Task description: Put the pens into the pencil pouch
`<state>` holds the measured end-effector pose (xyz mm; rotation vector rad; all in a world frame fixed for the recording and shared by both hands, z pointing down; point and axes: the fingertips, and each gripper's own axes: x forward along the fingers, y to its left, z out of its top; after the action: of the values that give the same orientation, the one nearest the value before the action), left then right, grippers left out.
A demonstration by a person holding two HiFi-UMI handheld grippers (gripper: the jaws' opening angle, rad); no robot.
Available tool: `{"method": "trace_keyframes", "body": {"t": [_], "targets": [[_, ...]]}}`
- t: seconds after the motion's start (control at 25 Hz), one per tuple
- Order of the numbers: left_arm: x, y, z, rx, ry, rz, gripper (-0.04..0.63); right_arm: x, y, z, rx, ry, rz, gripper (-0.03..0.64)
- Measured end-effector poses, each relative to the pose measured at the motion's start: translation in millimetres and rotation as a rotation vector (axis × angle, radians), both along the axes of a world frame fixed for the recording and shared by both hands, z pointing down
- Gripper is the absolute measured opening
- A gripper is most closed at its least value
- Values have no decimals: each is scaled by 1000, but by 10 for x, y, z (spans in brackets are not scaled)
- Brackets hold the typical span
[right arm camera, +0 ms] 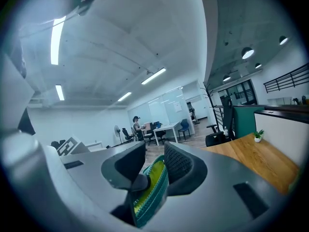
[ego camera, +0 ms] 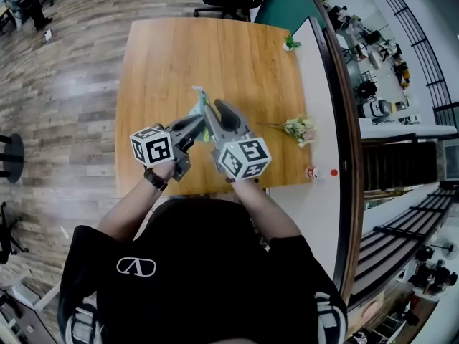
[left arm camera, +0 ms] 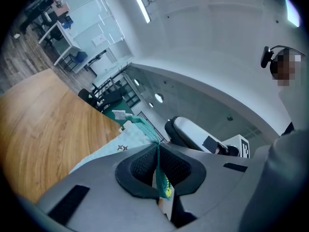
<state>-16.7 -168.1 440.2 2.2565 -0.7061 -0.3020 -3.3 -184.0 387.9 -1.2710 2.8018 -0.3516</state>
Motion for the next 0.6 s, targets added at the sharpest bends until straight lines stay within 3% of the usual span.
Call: {"method": "trace_keyframes", "body": {"t": [0.28,0.6], "targets": [[-86,-60,163,-14,-33,-21,15,261,-34,-79,19,-17,93,104],[-339,-81,774,-82,-132,-77,15,632,45,118,-29,-15,182,103]]}}
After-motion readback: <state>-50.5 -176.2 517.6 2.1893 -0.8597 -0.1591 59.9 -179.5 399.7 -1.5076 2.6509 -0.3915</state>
